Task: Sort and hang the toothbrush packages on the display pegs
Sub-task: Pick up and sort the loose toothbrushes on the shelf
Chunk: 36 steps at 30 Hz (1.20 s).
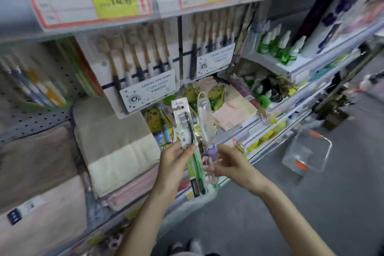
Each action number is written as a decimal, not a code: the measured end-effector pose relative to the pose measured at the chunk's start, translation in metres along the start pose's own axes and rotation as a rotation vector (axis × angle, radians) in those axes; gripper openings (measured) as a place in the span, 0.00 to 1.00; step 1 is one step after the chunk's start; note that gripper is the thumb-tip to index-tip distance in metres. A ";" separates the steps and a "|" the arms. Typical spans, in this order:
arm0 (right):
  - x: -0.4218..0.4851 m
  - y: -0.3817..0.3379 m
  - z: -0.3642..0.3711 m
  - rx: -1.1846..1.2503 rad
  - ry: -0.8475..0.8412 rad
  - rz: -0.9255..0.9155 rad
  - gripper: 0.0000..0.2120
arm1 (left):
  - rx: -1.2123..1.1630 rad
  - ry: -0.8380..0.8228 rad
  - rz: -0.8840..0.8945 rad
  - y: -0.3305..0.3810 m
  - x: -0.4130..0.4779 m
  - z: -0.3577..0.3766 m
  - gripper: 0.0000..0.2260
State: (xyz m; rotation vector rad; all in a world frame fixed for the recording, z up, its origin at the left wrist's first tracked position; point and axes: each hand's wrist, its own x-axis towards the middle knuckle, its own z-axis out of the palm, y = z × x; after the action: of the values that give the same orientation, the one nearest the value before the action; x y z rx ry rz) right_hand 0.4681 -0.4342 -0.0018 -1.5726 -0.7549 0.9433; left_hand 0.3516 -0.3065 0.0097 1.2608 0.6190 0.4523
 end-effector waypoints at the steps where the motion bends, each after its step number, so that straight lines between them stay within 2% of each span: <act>1: 0.001 0.000 -0.006 0.013 0.031 -0.010 0.18 | 0.004 -0.020 -0.003 0.002 0.004 0.005 0.04; 3: 0.005 -0.001 -0.017 0.023 0.051 -0.040 0.17 | 0.022 -0.036 -0.008 0.003 0.015 0.014 0.03; 6: 0.011 0.004 -0.030 0.041 0.076 -0.056 0.23 | 0.008 -0.046 0.012 0.006 0.027 0.024 0.16; 8: 0.011 0.004 -0.041 0.061 0.143 -0.067 0.28 | -0.017 -0.052 0.031 0.013 0.038 0.037 0.19; 11: 0.014 0.000 -0.061 0.021 0.179 -0.121 0.20 | 0.018 -0.105 0.071 0.018 0.053 0.057 0.29; 14: 0.025 0.000 -0.082 0.043 0.177 -0.152 0.20 | 0.062 -0.108 0.118 0.022 0.066 0.077 0.17; 16: 0.034 -0.002 -0.095 0.067 0.184 -0.188 0.19 | 0.065 -0.081 0.170 0.023 0.078 0.087 0.20; 21: 0.062 -0.005 -0.150 0.035 0.064 -0.283 0.09 | 0.064 0.001 0.225 0.035 0.107 0.128 0.08; 22: 0.070 -0.004 -0.169 0.033 0.044 -0.298 0.11 | 0.072 0.042 0.262 0.036 0.115 0.140 0.06; 24: 0.080 -0.006 -0.206 0.006 0.030 -0.310 0.25 | 0.083 0.098 0.305 0.037 0.129 0.164 0.03; 25: 0.082 -0.010 -0.226 -0.008 0.029 -0.325 0.28 | 0.085 0.130 0.317 0.038 0.136 0.178 0.02; 28: 0.086 -0.021 -0.282 -0.061 0.009 -0.357 0.26 | 0.068 0.168 0.348 0.047 0.151 0.217 0.06; 29: 0.088 -0.027 -0.297 -0.085 -0.010 -0.370 0.22 | 0.068 0.185 0.363 0.051 0.157 0.228 0.06; 31: 0.096 -0.036 -0.323 -0.106 -0.029 -0.409 0.13 | 0.065 0.239 0.386 0.060 0.164 0.246 0.17; 32: 0.099 -0.041 -0.333 -0.097 -0.030 -0.426 0.11 | 0.045 0.249 0.395 0.063 0.167 0.251 0.18; 34: 0.103 -0.048 -0.347 -0.067 -0.043 -0.464 0.11 | 0.048 0.265 0.459 0.070 0.169 0.258 0.07; 36: 0.109 -0.052 -0.353 -0.050 -0.055 -0.512 0.19 | 0.097 0.270 0.508 0.076 0.169 0.262 0.04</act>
State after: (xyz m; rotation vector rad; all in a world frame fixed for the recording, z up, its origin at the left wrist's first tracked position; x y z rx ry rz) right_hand 0.8306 -0.4976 0.0592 -1.3039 -1.1587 0.5932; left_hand 0.6525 -0.3731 0.0996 1.4634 0.5460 1.0367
